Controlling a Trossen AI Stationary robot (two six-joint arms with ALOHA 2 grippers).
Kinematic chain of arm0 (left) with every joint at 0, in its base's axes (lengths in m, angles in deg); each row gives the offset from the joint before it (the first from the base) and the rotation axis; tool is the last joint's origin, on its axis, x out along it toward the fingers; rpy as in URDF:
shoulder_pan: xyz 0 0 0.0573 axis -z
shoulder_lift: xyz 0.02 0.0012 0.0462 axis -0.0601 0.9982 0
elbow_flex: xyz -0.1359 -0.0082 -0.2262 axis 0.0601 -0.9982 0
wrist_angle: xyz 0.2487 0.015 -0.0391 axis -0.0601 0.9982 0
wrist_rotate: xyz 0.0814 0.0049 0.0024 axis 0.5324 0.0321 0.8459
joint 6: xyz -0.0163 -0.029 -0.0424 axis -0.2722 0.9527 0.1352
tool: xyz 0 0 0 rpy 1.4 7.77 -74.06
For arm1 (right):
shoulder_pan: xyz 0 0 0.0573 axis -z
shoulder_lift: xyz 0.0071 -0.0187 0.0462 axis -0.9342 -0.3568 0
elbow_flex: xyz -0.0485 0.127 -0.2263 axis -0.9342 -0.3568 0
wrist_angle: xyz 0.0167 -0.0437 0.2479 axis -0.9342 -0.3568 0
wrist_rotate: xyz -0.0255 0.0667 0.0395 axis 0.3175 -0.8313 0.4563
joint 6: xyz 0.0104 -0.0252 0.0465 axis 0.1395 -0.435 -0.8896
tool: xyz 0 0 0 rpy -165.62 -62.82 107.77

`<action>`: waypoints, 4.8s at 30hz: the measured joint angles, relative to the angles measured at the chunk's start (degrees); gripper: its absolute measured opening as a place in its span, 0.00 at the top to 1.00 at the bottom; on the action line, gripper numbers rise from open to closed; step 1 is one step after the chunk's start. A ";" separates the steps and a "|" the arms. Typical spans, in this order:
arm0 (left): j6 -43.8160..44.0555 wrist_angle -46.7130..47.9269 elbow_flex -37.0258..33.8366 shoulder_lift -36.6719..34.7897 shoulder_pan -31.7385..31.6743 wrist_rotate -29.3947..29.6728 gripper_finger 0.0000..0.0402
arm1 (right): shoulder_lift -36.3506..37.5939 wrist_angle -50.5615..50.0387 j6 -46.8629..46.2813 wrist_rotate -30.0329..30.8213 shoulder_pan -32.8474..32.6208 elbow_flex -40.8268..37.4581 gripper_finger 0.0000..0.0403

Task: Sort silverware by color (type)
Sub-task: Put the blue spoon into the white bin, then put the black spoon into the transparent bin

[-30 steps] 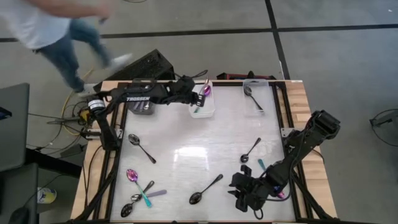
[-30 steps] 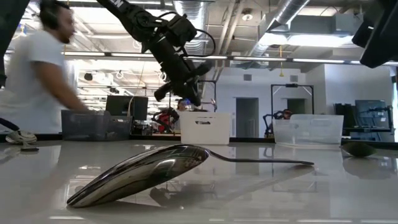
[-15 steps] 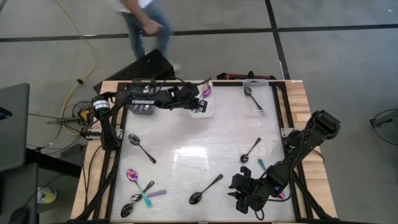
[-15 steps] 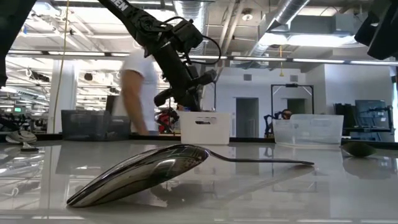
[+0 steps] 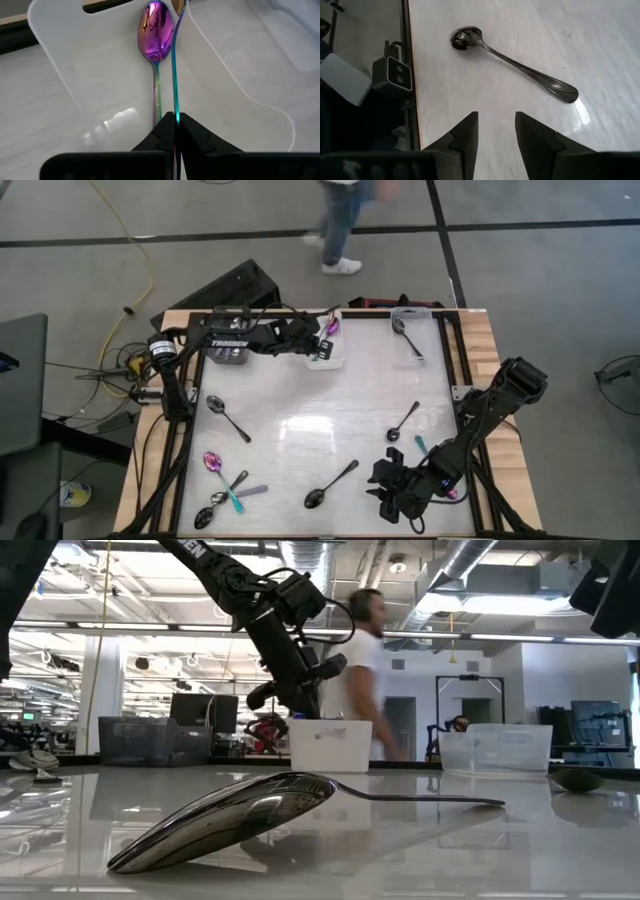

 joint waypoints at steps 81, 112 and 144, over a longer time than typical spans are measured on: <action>-44.28 18.30 -23.79 -59.18 13.77 -0.54 0.58 | 2.38 -48.12 66.53 -19.64 28.94 -4.18 0.62; -49.33 6.45 -28.61 -54.48 13.73 -3.44 0.59 | 15.23 -42.55 63.76 -16.96 33.56 1.48 0.95; -52.87 1.73 -28.57 -50.03 13.81 -9.40 0.59 | 5.69 -40.62 52.43 -10.50 91.34 8.00 0.65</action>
